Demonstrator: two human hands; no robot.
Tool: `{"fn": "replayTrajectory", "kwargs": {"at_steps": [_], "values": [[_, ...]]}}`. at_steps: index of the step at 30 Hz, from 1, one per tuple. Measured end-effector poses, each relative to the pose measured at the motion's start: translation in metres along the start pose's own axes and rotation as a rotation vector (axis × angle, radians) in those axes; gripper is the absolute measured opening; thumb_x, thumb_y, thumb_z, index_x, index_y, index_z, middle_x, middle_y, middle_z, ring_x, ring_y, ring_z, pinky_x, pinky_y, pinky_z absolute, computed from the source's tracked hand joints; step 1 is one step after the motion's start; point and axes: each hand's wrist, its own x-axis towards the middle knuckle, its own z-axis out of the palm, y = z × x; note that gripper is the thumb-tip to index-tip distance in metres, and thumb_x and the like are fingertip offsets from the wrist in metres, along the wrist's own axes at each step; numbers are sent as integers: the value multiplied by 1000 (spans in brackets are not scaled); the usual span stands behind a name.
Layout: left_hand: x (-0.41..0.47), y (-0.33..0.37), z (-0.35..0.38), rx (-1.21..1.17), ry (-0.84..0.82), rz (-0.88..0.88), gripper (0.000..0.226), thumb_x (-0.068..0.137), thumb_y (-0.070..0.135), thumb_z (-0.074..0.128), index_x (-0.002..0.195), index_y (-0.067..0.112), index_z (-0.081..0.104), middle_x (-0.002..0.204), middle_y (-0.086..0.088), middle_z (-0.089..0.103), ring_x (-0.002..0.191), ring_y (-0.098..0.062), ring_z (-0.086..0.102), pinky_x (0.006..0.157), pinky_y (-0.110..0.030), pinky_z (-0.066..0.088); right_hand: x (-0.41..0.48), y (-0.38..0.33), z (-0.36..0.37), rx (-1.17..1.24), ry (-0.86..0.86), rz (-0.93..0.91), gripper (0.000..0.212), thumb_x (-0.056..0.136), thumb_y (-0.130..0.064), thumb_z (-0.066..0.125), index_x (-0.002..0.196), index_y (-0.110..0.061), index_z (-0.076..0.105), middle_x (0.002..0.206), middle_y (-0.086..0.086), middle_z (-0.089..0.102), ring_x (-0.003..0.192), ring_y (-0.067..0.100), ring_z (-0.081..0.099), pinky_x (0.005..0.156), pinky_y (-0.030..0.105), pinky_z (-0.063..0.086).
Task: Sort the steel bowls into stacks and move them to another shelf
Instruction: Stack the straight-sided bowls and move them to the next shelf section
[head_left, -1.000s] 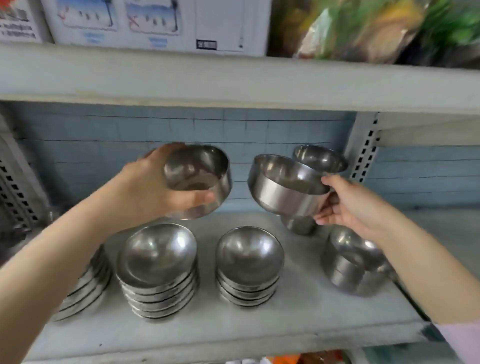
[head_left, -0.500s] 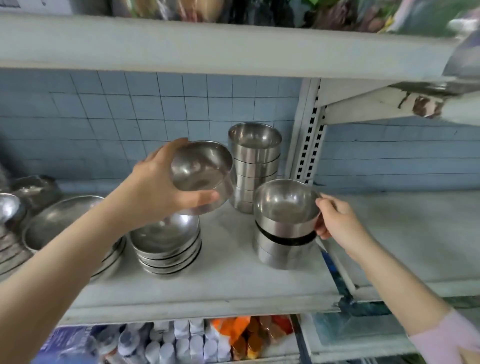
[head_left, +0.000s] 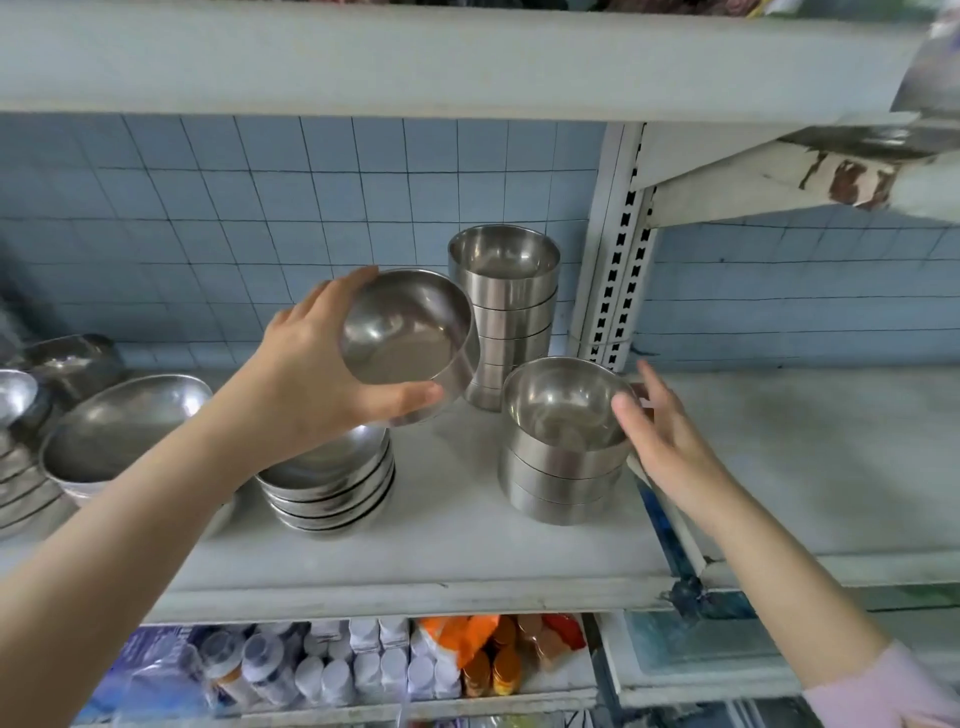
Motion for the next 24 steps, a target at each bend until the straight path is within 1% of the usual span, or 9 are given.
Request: {"fn": "replayTrajectory", "kwargs": {"at_steps": [1, 2, 4, 7, 10, 12, 15, 18, 24], "values": [[0, 0, 0, -10, -3, 0, 124, 35, 80, 61, 147, 38, 27, 136, 14, 40, 135, -21, 35, 103, -32, 29, -6, 1, 3, 67, -79, -17, 101, 75, -69, 56, 156, -37, 4, 154, -20, 18, 138, 4, 26, 112, 32, 24], [0, 0, 1, -20, -8, -2, 124, 35, 80, 62, 147, 39, 27, 133, 17, 38, 135, -21, 34, 103, -32, 28, -10, 4, 7, 112, -120, -46, 114, 69, -62, 68, 155, -39, -2, 153, -22, 18, 139, 4, 25, 113, 31, 24], [2, 1, 3, -22, -24, 4, 123, 36, 80, 63, 147, 40, 27, 136, 16, 39, 136, -20, 32, 104, -31, 28, -10, 13, 15, 152, -66, -83, 123, 57, -55, 82, 154, -39, 8, 151, -22, 28, 138, 7, 34, 114, 31, 31], [7, 9, 8, -30, -45, 29, 122, 37, 80, 64, 146, 41, 27, 137, 17, 39, 136, -18, 33, 105, -30, 28, -5, 24, 19, 179, 9, -103, 117, 46, -57, 90, 146, -42, 29, 142, -20, 47, 129, 11, 48, 107, 37, 43], [15, 26, 19, -79, -86, 76, 119, 39, 79, 67, 145, 43, 28, 138, 20, 41, 135, -15, 36, 111, -37, 33, 0, 28, 16, 177, -20, -140, 102, 55, -48, 91, 139, -48, 35, 133, -25, 53, 119, 1, 54, 92, 18, 47], [22, 42, 31, -108, -150, 121, 116, 41, 77, 70, 145, 46, 28, 142, 17, 42, 134, -15, 37, 112, -41, 35, 0, 33, 18, 188, -52, -154, 98, 59, -37, 92, 137, -51, 33, 132, -26, 53, 116, -5, 54, 84, 8, 46], [32, 64, 53, -58, -270, 212, 117, 45, 75, 74, 147, 44, 25, 147, 13, 39, 138, -18, 33, 114, -41, 32, -6, 46, 32, 202, -8, -146, 105, 56, -34, 94, 143, -38, 35, 136, -16, 53, 115, -6, 55, 84, 9, 47], [39, 74, 77, 45, -361, 257, 118, 53, 67, 79, 151, 37, 19, 153, 13, 31, 142, -19, 24, 116, -40, 27, -11, 52, 43, 292, 13, -140, 93, 65, -9, 90, 140, -26, 40, 130, -11, 57, 110, -7, 58, 80, 10, 50], [47, 74, 99, 122, -446, 244, 115, 61, 66, 76, 152, 36, 14, 156, 12, 25, 145, -21, 20, 113, -36, 22, -12, 62, 48, 331, 3, -107, 99, 57, -39, 89, 142, -36, 37, 134, -13, 56, 121, 0, 55, 92, 19, 51]]}}
